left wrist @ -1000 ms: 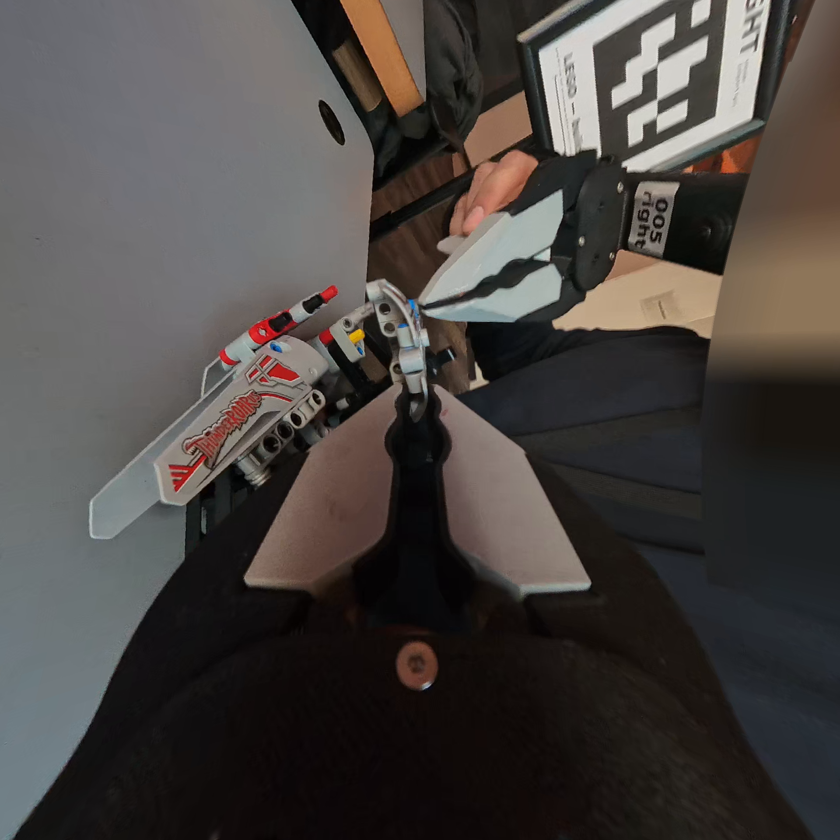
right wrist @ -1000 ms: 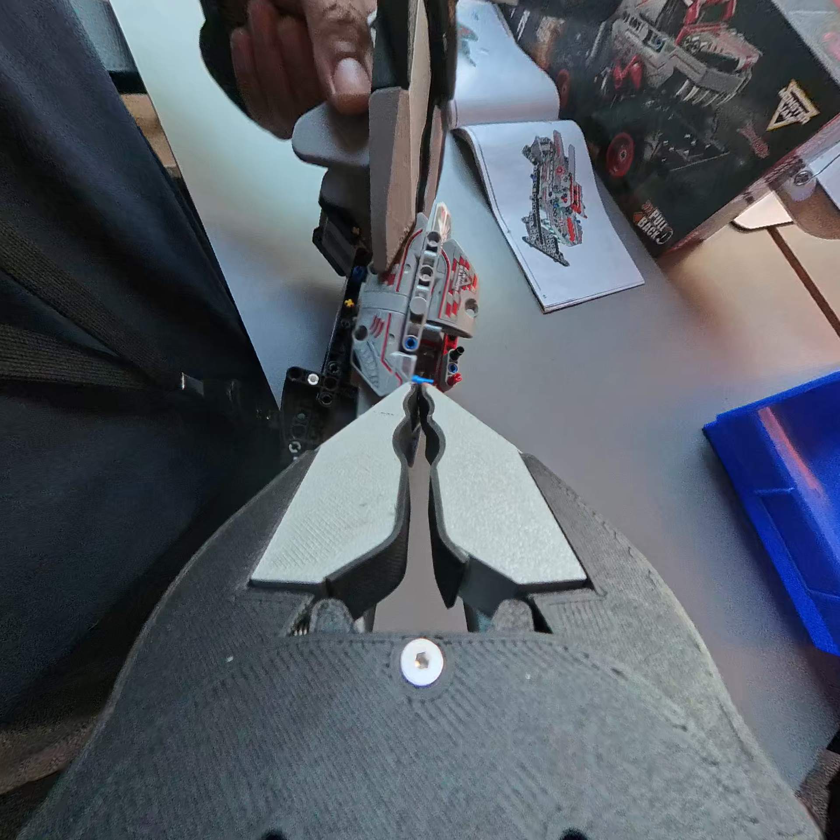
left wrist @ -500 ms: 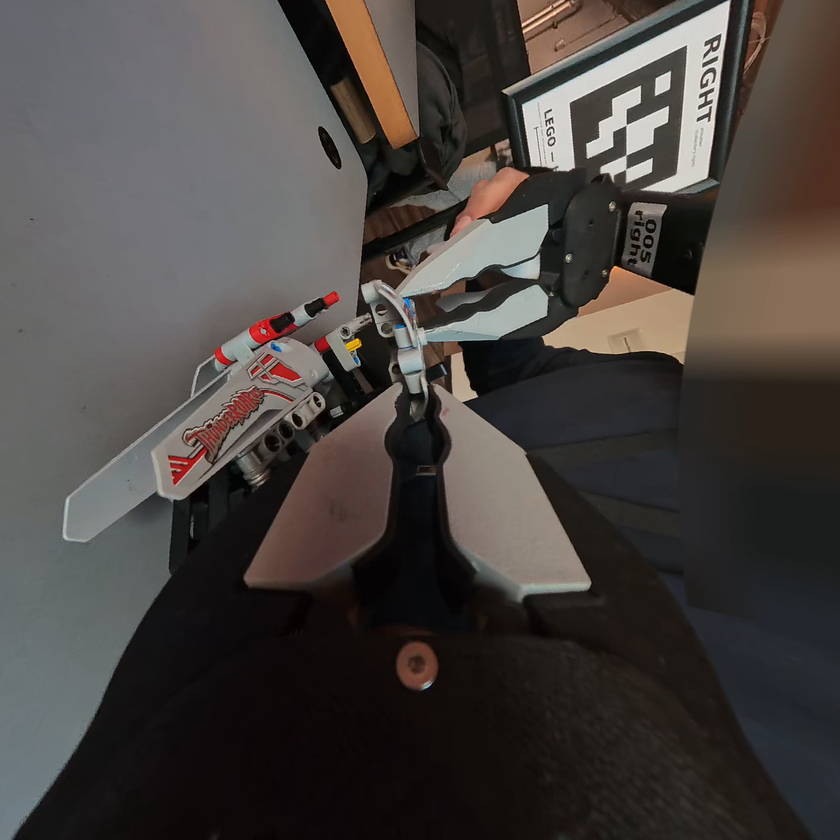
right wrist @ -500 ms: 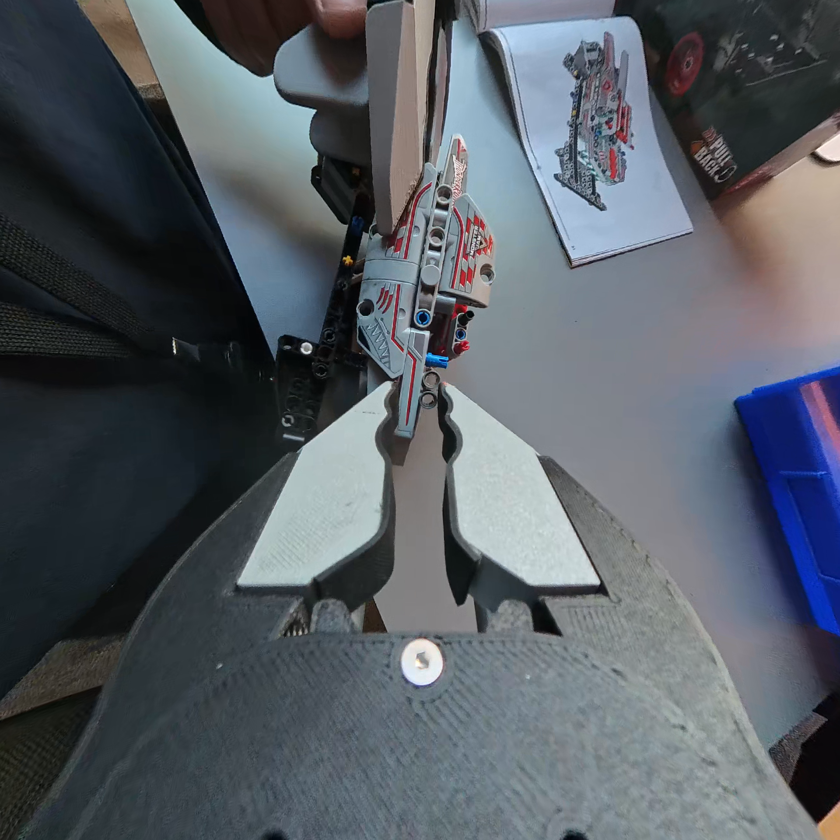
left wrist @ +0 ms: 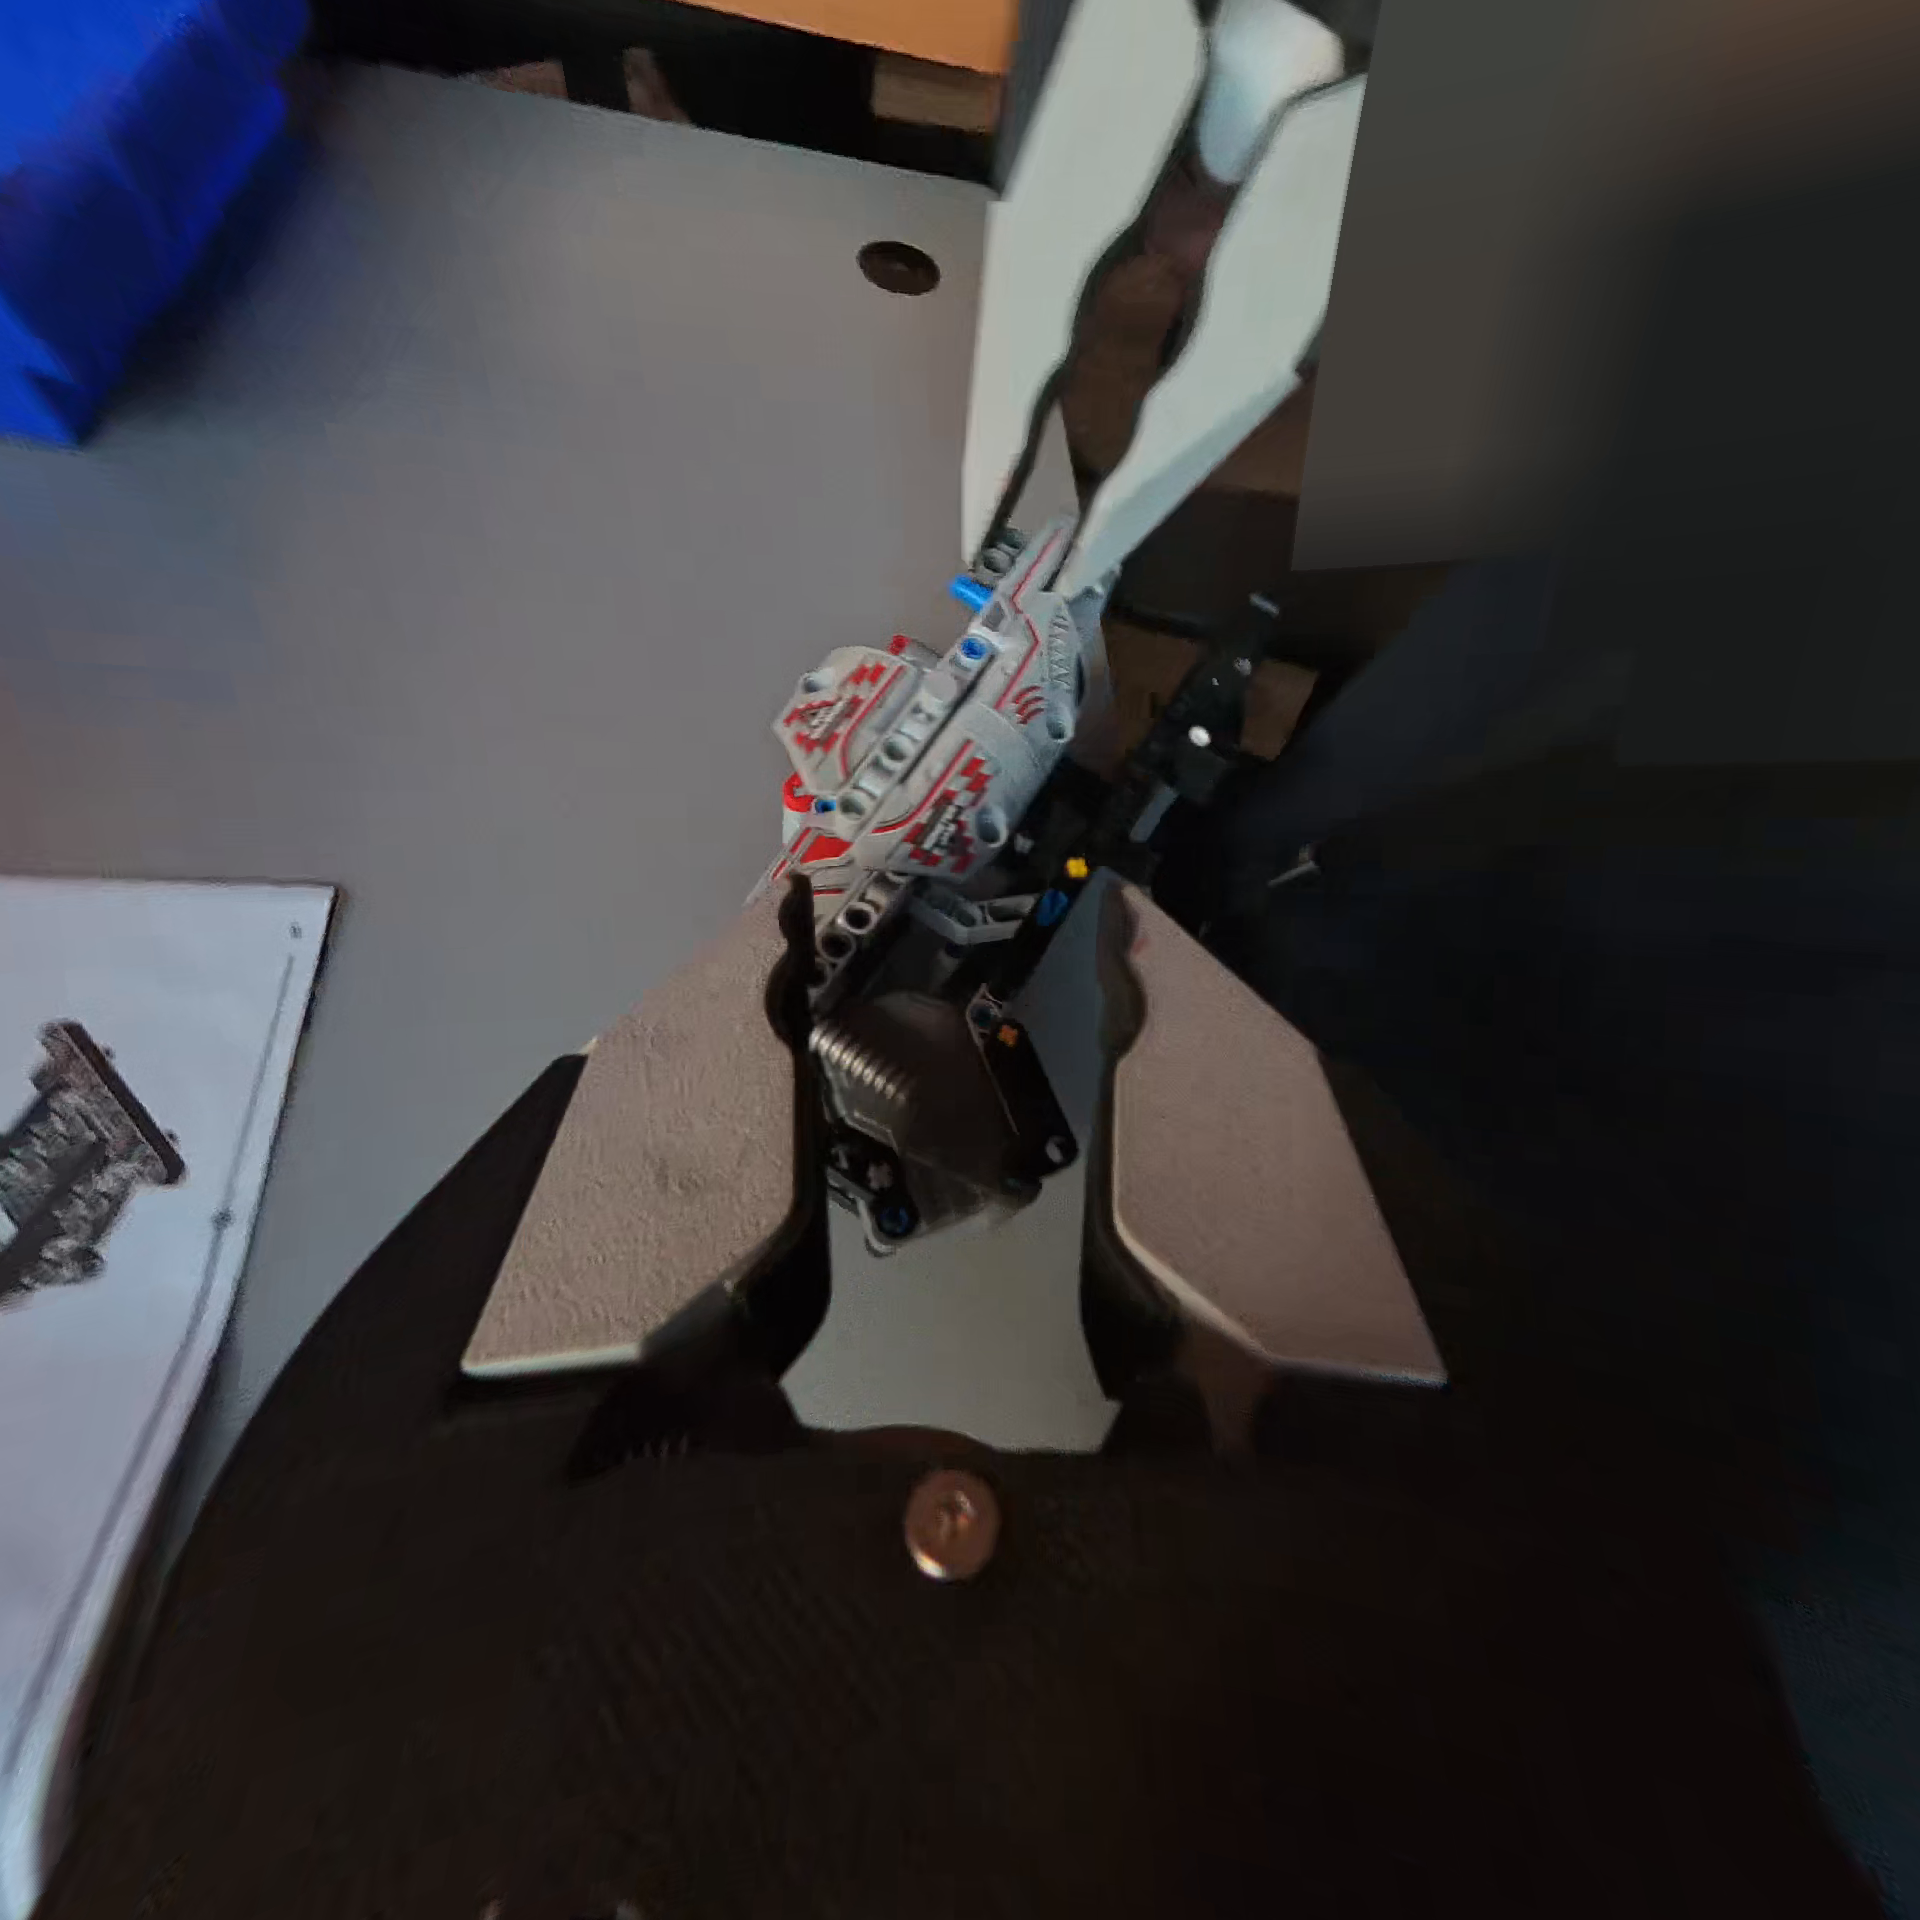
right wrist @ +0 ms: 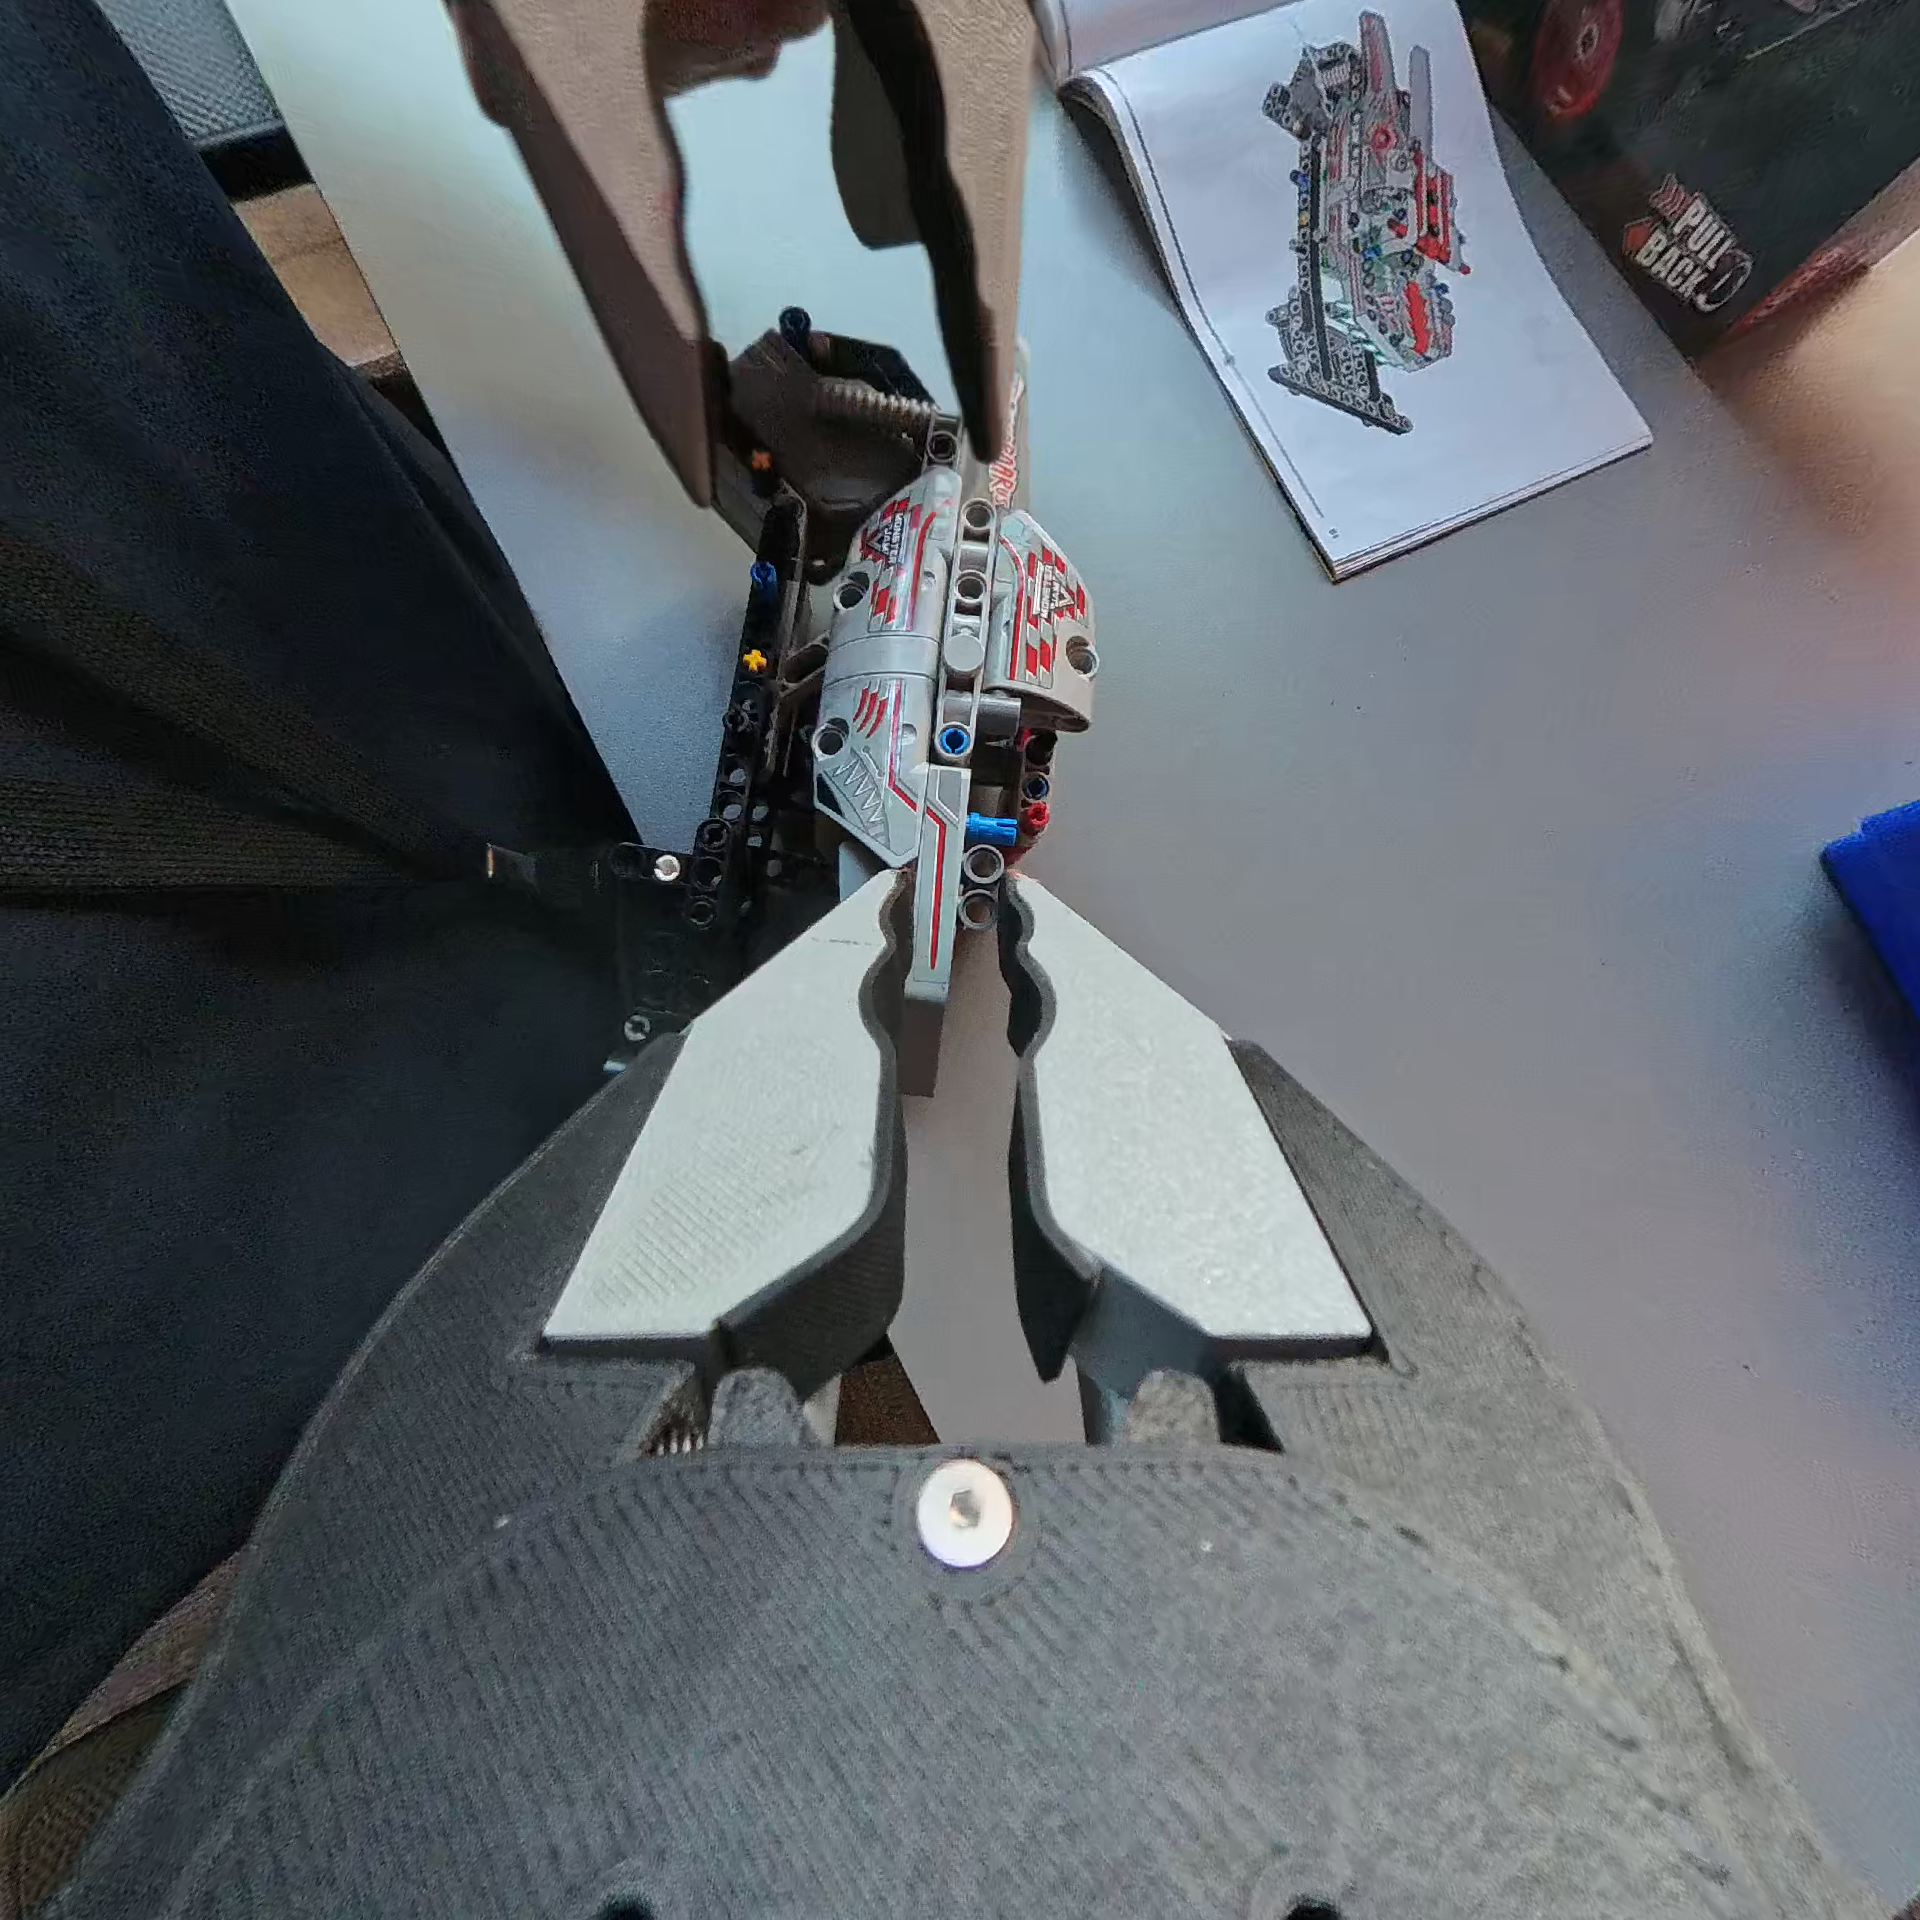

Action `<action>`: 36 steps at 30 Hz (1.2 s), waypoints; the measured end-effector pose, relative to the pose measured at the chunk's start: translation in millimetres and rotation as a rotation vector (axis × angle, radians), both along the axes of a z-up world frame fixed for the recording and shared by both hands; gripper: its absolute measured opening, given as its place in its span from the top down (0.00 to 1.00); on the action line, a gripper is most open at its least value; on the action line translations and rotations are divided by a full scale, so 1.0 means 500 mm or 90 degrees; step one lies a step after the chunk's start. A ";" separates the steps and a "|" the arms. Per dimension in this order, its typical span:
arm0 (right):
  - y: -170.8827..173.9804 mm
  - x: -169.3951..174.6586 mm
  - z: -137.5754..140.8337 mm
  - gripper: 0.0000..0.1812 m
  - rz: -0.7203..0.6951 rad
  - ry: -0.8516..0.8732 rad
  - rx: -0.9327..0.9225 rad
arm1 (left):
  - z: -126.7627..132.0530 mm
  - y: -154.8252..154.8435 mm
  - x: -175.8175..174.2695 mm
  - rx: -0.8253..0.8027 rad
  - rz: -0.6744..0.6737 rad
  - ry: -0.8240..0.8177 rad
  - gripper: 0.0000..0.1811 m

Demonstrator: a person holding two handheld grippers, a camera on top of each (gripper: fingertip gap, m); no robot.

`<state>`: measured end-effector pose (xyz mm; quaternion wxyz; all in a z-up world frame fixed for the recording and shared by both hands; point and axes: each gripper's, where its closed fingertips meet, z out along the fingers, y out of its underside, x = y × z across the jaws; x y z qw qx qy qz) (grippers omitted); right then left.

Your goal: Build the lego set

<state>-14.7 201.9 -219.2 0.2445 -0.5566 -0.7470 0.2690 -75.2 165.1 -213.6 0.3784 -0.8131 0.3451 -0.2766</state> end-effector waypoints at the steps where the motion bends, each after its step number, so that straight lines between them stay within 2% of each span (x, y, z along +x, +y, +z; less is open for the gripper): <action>1: 0.001 -0.001 0.000 0.92 -0.001 0.004 -0.005 | -0.003 -0.001 0.001 0.020 -0.012 0.024 0.72; 5: -0.003 0.001 0.000 0.92 -0.004 0.009 -0.029 | -0.010 0.012 0.006 0.042 -0.037 0.053 0.75; 10: -0.009 0.006 0.006 0.92 -0.014 0.026 -0.055 | 0.006 0.026 0.004 0.029 -0.091 0.062 0.71; 17: -0.001 0.002 -0.008 0.92 -0.025 0.040 -0.072 | -0.026 0.036 0.024 -0.019 -0.178 0.106 0.75; 28: -0.007 -0.003 -0.022 0.92 -0.029 0.046 -0.066 | -0.027 0.028 0.030 -0.020 -0.179 0.063 0.81; 33: -0.007 -0.005 -0.022 0.92 -0.028 0.053 -0.078 | -0.023 0.021 -0.005 -0.041 -0.178 0.064 0.76; 36: -0.008 -0.010 -0.014 0.92 -0.025 0.055 -0.080 | -0.040 0.022 -0.043 -0.054 -0.163 0.099 0.72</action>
